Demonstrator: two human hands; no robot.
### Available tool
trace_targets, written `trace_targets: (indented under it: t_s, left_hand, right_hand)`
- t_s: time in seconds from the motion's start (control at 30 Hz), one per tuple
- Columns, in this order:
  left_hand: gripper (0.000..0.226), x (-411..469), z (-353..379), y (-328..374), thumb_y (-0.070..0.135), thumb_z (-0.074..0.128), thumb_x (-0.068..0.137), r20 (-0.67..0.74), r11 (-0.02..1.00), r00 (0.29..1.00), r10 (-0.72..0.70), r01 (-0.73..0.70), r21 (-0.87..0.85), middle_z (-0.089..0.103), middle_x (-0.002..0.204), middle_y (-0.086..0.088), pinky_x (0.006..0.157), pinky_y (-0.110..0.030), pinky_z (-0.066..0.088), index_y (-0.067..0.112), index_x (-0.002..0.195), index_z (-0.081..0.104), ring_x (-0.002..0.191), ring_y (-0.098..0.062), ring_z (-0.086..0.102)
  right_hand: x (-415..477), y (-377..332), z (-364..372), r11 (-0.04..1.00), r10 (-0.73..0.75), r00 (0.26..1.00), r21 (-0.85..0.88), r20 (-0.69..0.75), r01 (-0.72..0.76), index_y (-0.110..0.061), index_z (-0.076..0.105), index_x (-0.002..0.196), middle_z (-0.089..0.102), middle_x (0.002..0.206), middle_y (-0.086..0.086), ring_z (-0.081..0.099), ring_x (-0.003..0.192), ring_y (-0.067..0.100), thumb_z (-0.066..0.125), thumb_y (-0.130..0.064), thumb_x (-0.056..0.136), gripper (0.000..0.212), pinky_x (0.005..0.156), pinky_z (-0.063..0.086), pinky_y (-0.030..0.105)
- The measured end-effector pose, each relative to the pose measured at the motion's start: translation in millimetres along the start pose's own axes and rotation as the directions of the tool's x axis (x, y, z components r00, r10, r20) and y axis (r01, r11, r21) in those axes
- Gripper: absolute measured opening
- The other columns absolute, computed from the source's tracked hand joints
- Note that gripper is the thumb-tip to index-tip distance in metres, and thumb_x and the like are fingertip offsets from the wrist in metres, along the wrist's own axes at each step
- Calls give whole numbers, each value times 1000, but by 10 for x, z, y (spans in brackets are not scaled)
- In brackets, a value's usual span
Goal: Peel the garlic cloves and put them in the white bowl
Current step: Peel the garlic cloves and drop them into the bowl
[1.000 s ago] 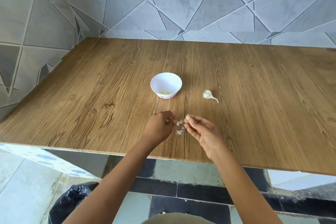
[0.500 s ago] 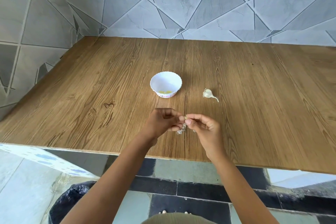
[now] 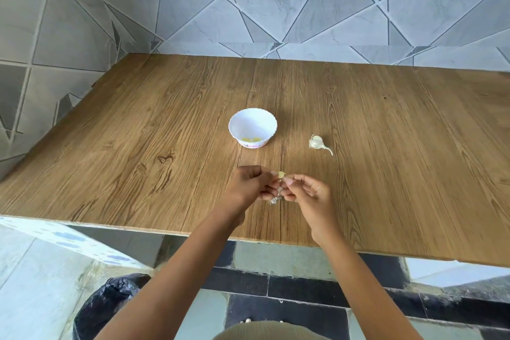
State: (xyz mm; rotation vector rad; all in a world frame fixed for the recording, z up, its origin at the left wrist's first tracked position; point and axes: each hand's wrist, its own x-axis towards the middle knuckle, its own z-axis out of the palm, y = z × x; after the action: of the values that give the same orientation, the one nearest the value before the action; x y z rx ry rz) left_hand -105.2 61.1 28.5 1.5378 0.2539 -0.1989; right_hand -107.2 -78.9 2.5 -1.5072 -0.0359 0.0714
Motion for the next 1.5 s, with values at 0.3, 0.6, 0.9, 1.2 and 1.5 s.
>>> trace_targets:
  t_s: [0.3, 0.6, 0.9, 1.2, 1.5]
  left_hand:
    - [13, 15, -20, 1, 7, 65, 87, -51, 971, 989, 138, -125, 203, 66, 69, -10, 57, -21, 51, -5, 83, 66, 59, -15, 60]
    - [8, 23, -22, 1, 3, 63, 88, -9, 968, 988, 155, -150, 201, 68, 73, -11, 59, -20, 52, -3, 87, 67, 61, -10, 63]
    - [8, 31, -34, 18, 9, 63, 88, 43, 992, 999, 12, -7, -126, 71, 74, -6, 60, -17, 53, 2, 89, 67, 65, -9, 67]
    - [10, 10, -11, 56, 9, 61, 90, 13, 998, 999, 39, -38, -49, 71, 71, -3, 60, -17, 53, 3, 86, 68, 62, -8, 66]
    - [14, 17, -45, 54, 14, 62, 90, 20, 973, 989, -149, 150, -178, 68, 64, -3, 50, -16, 49, 2, 84, 67, 52, -8, 61]
  right_hand:
    - [80, -65, -22, 997, 55, 998, -51, 0, -55, -9, 71, 83, 71, 73, 5, 68, 66, 8, 67, -7, 84, 5, 59, 50, 15]
    - [110, -153, -38, 994, 112, 994, -15, 0, -112, -5, 68, 76, 69, 66, 2, 65, 58, 6, 59, 5, 86, 16, 53, 48, 14]
    - [122, -150, -28, 991, 129, 991, 28, -44, -128, -7, 70, 77, 70, 65, 2, 65, 60, 9, 64, -4, 86, 11, 56, 51, 16]
    - [156, -134, -35, 986, 159, 987, 59, -23, -158, -5, 70, 78, 70, 66, 2, 65, 59, 8, 67, -6, 84, 7, 56, 50, 15]
    - [152, 85, -85, 934, -100, 994, -342, 37, 107, -14, 69, 72, 68, 66, -1, 61, 59, 7, 73, -9, 79, 10, 57, 52, 24]
